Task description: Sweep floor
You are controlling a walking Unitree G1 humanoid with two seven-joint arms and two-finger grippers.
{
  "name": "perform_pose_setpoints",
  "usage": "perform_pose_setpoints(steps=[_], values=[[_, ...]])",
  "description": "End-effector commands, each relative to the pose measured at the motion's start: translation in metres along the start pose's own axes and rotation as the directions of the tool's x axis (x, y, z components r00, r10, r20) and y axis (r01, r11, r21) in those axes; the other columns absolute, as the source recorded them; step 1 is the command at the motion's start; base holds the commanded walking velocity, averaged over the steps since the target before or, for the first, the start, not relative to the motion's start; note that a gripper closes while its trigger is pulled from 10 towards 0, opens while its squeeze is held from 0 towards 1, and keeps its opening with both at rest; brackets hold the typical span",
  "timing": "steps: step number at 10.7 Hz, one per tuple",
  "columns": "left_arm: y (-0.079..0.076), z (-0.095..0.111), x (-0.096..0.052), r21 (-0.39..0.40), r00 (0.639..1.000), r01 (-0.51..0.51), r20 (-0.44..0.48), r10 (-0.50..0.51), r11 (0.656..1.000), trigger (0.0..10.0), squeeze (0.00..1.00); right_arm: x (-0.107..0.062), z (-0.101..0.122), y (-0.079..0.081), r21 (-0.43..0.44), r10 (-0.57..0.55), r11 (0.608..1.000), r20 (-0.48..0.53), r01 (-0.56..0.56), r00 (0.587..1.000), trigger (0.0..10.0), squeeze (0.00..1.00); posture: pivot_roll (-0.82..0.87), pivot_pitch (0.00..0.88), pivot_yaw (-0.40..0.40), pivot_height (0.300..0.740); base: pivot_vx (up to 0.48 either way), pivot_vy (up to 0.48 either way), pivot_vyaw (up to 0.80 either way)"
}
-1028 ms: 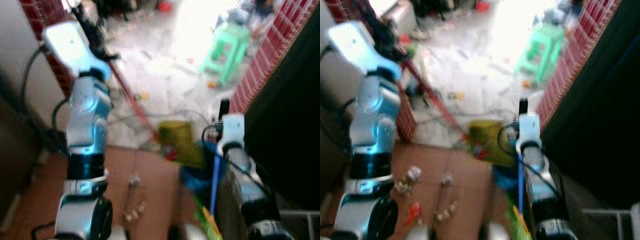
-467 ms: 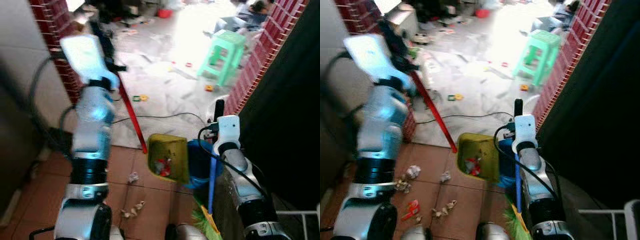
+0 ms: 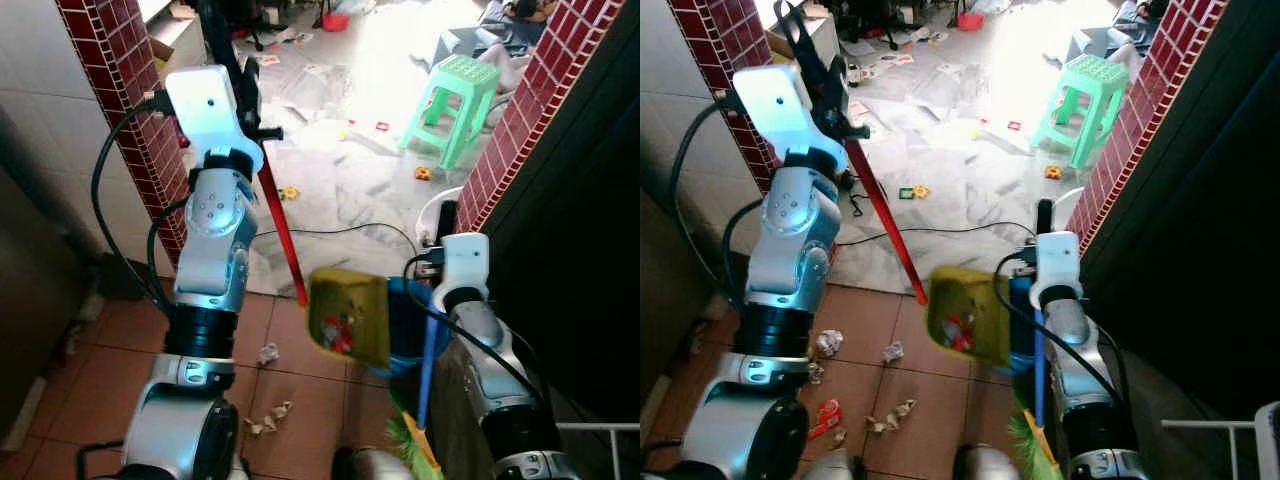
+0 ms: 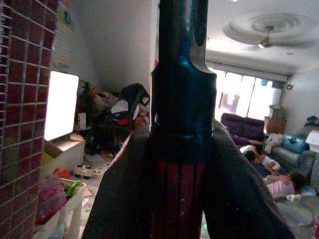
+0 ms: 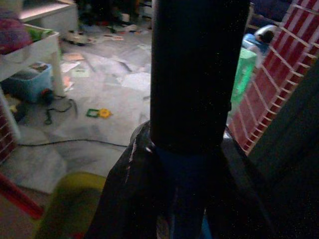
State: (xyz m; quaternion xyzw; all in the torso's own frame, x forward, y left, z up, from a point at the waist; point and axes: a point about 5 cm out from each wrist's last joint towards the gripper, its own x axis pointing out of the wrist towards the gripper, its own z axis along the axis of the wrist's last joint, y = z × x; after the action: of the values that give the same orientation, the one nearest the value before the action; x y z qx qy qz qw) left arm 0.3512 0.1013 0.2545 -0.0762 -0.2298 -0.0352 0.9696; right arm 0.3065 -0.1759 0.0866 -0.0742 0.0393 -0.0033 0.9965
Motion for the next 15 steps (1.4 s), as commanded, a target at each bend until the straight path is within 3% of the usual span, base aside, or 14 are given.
perform_pose_setpoints(steps=[1,6,13,15], values=[[-0.0071,0.0199,0.0034,-0.019,0.995,0.030,0.095,-0.028,0.999,10.0,0.00,-0.0004,0.0019,-0.0075,-0.002,-0.026,1.000,0.002,0.026,1.000,10.0,0.00,-0.07,0.043,-0.018,0.740,0.000,0.000,-0.80],[-0.0022,0.0149,0.0018,-0.021,0.995,0.017,0.098,-0.015,1.000,10.0,0.00,0.0017,0.0026,-0.0043,-0.009,-0.012,1.000,0.002,0.012,1.000,10.0,0.00,-0.07,0.035,-0.024,0.740,0.000,-0.056,-0.64],[-0.0030,0.0131,0.0027,-0.039,0.995,0.018,0.094,-0.014,0.999,10.0,0.00,0.0020,0.0021,-0.0044,-0.007,-0.006,1.000,-0.002,0.006,1.000,10.0,0.00,-0.07,0.034,-0.024,0.740,0.000,-0.295,0.00],[-0.0008,0.0136,0.0027,-0.055,0.995,0.007,0.097,-0.002,0.998,10.0,0.00,0.0018,0.0017,-0.0043,-0.006,-0.005,1.000,-0.003,0.005,1.000,10.0,0.00,-0.07,0.035,-0.024,0.740,0.000,0.000,0.00]])
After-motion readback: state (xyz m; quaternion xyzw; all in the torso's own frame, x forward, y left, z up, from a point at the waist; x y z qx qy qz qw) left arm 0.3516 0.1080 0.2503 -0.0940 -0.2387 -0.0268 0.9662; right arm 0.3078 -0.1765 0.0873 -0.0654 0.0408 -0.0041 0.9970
